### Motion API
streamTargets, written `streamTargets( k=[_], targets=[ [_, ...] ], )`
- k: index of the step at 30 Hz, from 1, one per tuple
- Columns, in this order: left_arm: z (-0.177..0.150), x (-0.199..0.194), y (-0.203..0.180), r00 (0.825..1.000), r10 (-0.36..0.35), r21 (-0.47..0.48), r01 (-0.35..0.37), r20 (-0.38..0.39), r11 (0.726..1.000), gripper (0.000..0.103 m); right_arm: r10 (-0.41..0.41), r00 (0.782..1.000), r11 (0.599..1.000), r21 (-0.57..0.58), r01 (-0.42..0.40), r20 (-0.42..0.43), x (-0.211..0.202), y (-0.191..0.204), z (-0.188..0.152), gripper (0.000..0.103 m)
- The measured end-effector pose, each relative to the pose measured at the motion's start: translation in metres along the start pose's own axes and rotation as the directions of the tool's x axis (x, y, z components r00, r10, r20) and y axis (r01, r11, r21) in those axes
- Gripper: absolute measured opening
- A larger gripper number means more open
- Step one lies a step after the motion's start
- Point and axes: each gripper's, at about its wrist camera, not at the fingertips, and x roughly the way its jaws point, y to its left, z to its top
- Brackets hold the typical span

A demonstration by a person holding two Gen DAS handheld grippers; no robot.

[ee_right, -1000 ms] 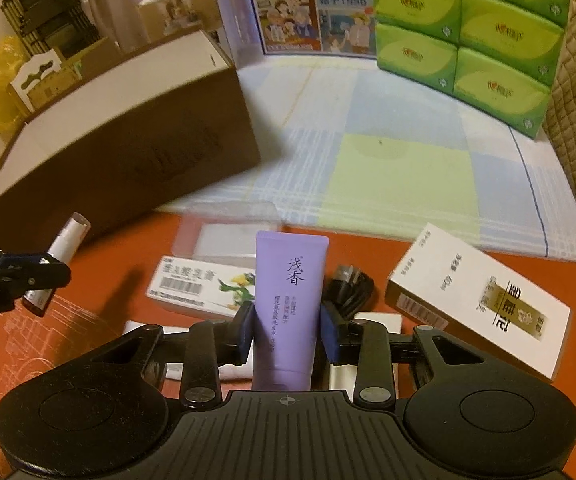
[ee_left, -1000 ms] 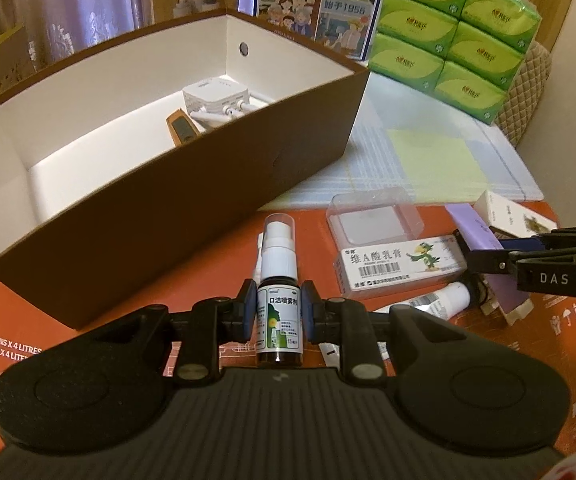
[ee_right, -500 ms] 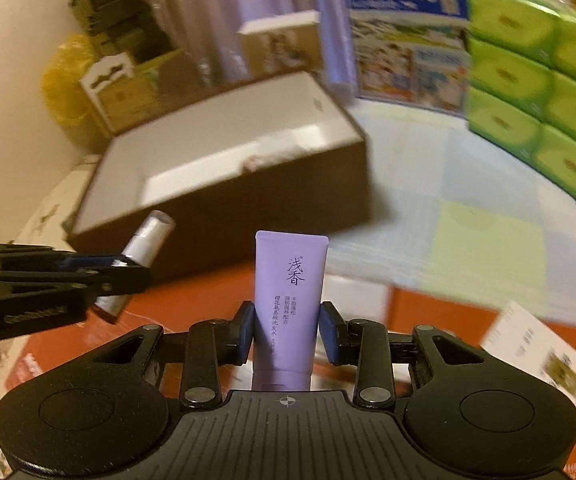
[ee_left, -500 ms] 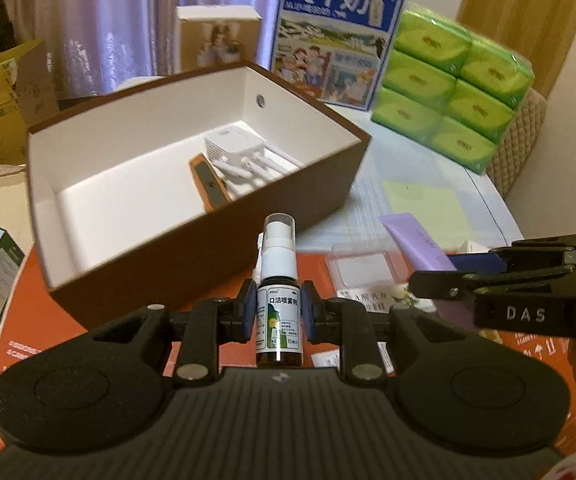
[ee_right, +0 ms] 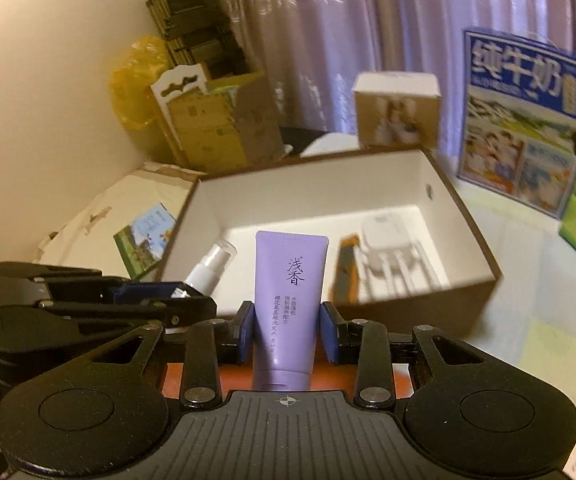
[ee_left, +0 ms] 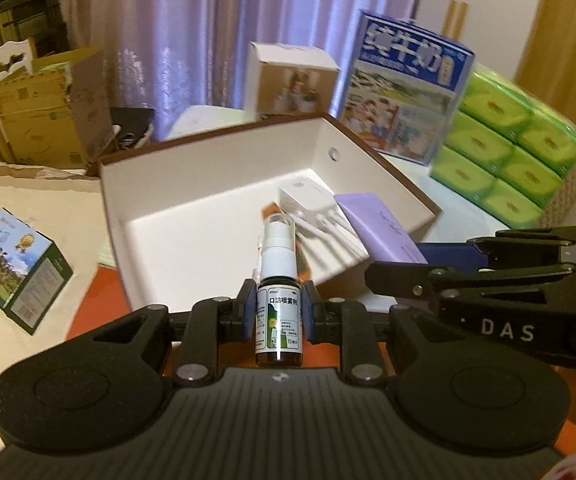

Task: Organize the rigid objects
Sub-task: 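Carry the spray bottle and purple tube over the brown box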

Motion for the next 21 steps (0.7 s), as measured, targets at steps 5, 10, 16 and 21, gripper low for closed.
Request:
streamTargets(
  k=[5,10,16,21],
  targets=[
    [0.016,0.012,0.019,1.000,0.030,-0.037,-0.030,0.008,0.999,0.019,0.008,1.000,1.000,-0.024,-0.008,0.009,0.024,0.005,0.023,0.032],
    [0.028,0.027,0.036,0.999,0.054,-0.071,-0.054,0.004,0.996,0.019,0.012,1.000,0.999,-0.043,-0.013,-0.002,0.052,0.005,0.043,0.032],
    [0.040,0.054,0.055,0.996,0.083,-0.099,-0.086,-0.029,0.991,0.019,0.014,1.000,0.999,-0.051,-0.015,-0.025,0.087,0.002,0.055,0.032],
    [0.042,0.075,0.065,0.994,0.087,-0.109,-0.095,-0.071,0.990,0.019,0.010,0.998,0.999,-0.043,-0.013,-0.065,0.114,-0.004,0.058,0.032]
  ],
)
